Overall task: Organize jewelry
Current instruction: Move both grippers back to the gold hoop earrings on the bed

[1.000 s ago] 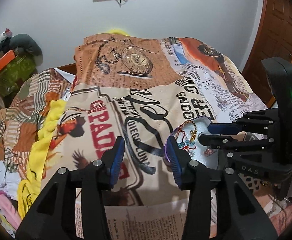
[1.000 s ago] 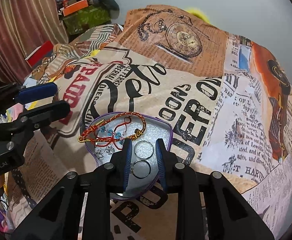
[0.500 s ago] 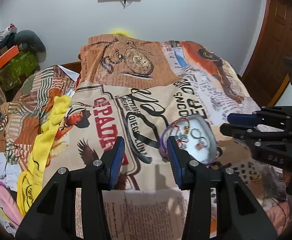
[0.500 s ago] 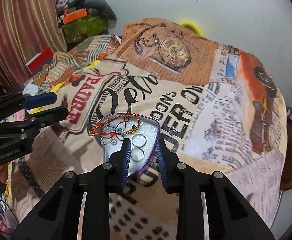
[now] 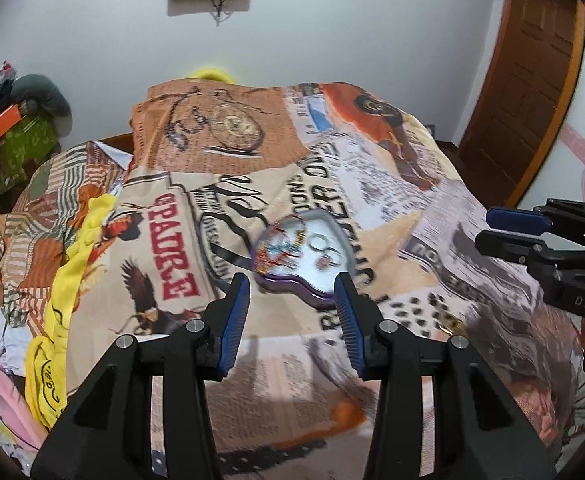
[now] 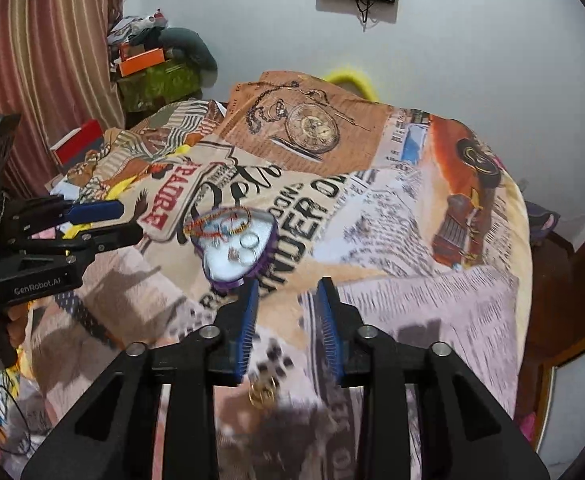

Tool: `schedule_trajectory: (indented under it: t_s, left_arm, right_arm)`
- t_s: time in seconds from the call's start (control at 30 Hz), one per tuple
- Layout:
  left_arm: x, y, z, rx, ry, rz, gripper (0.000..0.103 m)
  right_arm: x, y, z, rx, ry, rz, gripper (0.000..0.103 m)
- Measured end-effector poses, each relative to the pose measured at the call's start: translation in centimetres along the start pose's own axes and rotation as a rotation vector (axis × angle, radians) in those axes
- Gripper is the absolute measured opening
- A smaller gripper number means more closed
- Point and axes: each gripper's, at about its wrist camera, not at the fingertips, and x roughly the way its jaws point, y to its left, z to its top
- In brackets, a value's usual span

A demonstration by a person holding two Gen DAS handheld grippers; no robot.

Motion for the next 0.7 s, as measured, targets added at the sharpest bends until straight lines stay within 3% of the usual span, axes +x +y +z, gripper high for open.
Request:
schedule_trajectory:
  t_s: [0.23,0.47,0.7]
  left_arm:
    - [0.4,-3.3,-2.0,0.068,0.042,-0.031,0.044]
    - [1.7,-4.4,-4.1,0.067,0.106,-0.053,0.045]
    - [2.6,-4.1,-5.4,0.051,0.144,-0.060,0.045]
  right_arm:
    - [0.8,-0.2,-3.0,0.012,0.057,0.035,0.041]
    - [3.4,0.5,-5.9,-0.015,0.138,0.049,0.041]
    - [4.0,0.6,-6.1,-0.016,0.129,0.074,0.038]
